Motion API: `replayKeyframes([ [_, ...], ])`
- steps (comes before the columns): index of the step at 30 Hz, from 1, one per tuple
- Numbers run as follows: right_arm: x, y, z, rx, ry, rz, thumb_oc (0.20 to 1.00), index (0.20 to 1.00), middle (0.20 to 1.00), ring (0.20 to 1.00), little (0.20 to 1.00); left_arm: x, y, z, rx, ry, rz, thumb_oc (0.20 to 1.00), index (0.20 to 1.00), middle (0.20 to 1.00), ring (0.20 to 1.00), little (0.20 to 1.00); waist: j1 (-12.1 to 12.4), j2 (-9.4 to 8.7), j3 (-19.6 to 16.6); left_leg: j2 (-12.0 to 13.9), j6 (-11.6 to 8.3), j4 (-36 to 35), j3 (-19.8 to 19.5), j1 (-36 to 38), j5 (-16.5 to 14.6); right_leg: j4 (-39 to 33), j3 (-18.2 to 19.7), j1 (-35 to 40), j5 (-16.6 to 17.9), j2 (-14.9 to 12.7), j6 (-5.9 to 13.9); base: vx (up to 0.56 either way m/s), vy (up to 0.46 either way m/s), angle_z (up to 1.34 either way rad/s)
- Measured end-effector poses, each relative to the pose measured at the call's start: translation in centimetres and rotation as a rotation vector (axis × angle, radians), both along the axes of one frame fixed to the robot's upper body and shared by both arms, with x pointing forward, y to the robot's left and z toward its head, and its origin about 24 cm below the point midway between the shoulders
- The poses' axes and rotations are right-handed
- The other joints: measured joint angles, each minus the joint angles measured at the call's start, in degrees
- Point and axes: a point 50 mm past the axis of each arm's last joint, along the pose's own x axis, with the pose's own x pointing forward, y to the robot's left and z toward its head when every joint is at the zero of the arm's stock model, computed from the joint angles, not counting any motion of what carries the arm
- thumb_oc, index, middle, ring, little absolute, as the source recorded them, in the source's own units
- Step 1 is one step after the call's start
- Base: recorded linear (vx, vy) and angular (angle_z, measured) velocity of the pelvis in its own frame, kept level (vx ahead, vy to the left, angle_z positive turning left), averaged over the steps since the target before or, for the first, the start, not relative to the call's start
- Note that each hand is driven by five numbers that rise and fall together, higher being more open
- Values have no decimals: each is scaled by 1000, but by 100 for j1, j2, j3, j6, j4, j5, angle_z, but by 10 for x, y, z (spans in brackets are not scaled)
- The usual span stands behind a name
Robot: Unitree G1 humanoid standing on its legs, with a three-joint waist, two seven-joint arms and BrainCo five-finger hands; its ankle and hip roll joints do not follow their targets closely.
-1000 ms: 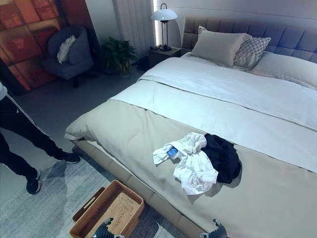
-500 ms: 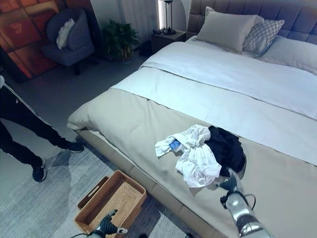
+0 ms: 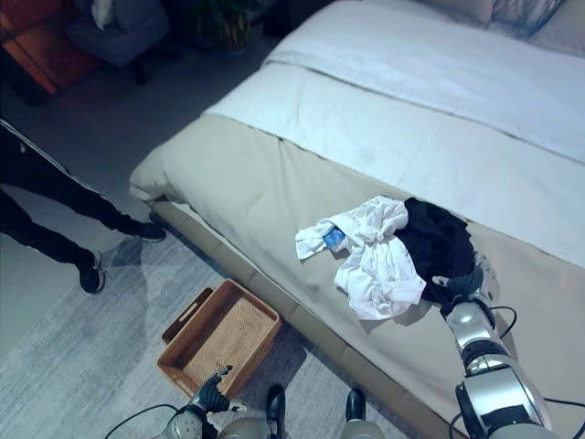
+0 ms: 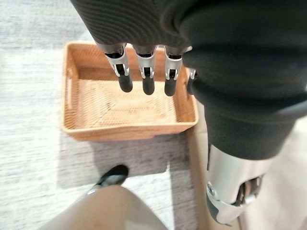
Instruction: Pick up clothes into the bucket
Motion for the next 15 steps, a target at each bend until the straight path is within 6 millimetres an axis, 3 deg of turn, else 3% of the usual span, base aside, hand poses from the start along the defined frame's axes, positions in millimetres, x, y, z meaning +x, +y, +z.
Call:
replayKeyframes([
  [4,11,-16,35,-67,-98,-56,1000,1000,1000,1000,1000,14,-6,6,-18,-51,7,1000,1000,1000,1000,1000,14,95,274,-59,30,48,-52,-335,113,272,-22,-399,-34,-82,8,-51,-29,7],
  [10,21,-27,73,-129,-206,-103,1000,1000,1000,1000,1000,28,-15,16,-76,-125,45,1000,1000,1000,1000,1000,37,247,543,-162,-20,92,-247,-733,320,831,-148,-958,-238,-234,28,-69,-50,16],
  [13,16,-45,96,-180,-237,-175,1000,1000,1000,1000,1000,36,-29,22,-105,-169,-10,1000,1000,1000,1000,1000,168,413,677,-249,-24,89,-355,-934,447,1560,-218,-1423,-584,-393,23,-57,-54,25],
  [15,18,-46,103,-189,-254,-180,1000,1000,1000,1000,1000,37,-31,24,-106,-179,-33,1000,1000,1000,1000,1000,173,425,694,-307,-61,112,-438,-1061,491,2088,-237,-1749,-841,-504,9,-73,-61,26],
])
